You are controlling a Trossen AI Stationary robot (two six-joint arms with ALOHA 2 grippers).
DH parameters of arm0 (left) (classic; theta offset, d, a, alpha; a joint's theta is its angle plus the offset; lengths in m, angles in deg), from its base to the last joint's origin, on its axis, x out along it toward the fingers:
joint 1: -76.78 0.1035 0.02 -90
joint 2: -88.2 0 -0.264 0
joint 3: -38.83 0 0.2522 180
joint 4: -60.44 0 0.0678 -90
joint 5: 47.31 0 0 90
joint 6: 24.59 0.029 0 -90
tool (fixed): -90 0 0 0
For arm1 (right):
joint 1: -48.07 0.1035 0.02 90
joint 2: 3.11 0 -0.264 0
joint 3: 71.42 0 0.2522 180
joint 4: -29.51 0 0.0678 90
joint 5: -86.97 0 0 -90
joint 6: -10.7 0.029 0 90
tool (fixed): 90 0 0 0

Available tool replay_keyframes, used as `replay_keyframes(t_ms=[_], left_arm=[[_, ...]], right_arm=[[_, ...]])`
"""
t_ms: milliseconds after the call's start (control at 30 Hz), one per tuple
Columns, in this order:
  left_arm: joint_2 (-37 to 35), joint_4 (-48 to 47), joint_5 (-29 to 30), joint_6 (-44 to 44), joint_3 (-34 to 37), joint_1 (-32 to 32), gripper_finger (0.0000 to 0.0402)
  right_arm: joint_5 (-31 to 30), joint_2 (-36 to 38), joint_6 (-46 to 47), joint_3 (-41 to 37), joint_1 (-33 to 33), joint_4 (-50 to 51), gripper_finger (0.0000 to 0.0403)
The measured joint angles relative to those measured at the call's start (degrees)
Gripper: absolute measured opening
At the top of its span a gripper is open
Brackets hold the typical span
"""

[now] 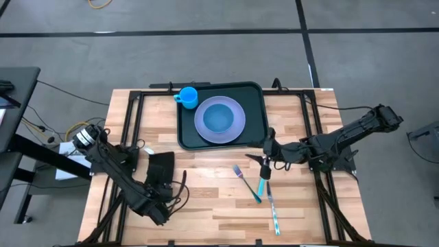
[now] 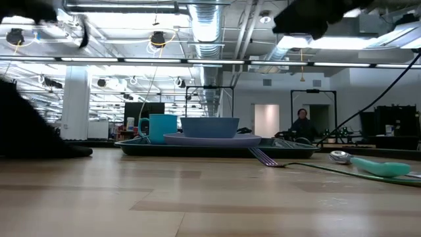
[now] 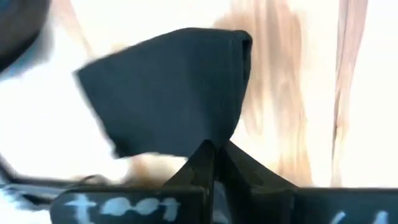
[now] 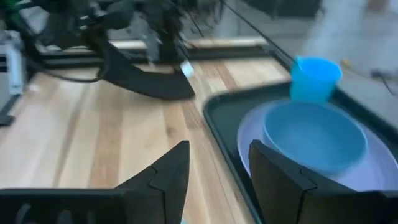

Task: Set up tray
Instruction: Put the black napkin on the black tray to the right of the purple plate

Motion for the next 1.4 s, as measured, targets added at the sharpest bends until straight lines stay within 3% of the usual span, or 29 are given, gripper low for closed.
replay_keyframes(t_ms=[133, 300, 500, 600, 933, 1400], left_arm=[[-0.08, -7.76, 6.15, 1.31, -8.3, 1.33, 0.0001], [-0.11, -8.03, 14.25, 7.68, -14.29, 2.96, 0.0], [-0.13, -7.97, 17.67, 15.0, -19.22, 6.57, 0.0], [-0.13, -7.98, 19.62, 17.36, -20.9, 8.14, 0.0], [-0.2, -6.78, 19.2, 23.78, -22.44, 12.0, 0.0], [-0.2, -5.55, 17.87, 26.32, -22.44, 12.71, 0.0]], right_arm=[[2.92, -0.03, -4.68, 0.0, 1.22, -3.62, 0.0154], [10.51, -5.43, -9.84, 0.0, 1.55, -10.75, 0.0151], [10.95, -15.29, -17.52, 2.22, 0.51, -23.51, 0.0135], [13.58, -19.57, -19.4, 5.76, 0.06, -24.59, 0.0127], [14.42, -34.48, -23.01, 19.22, -0.09, -22.94, 0.0128], [9.03, -48.24, -25.56, 34.27, -0.87, -21.89, 0.0191]])
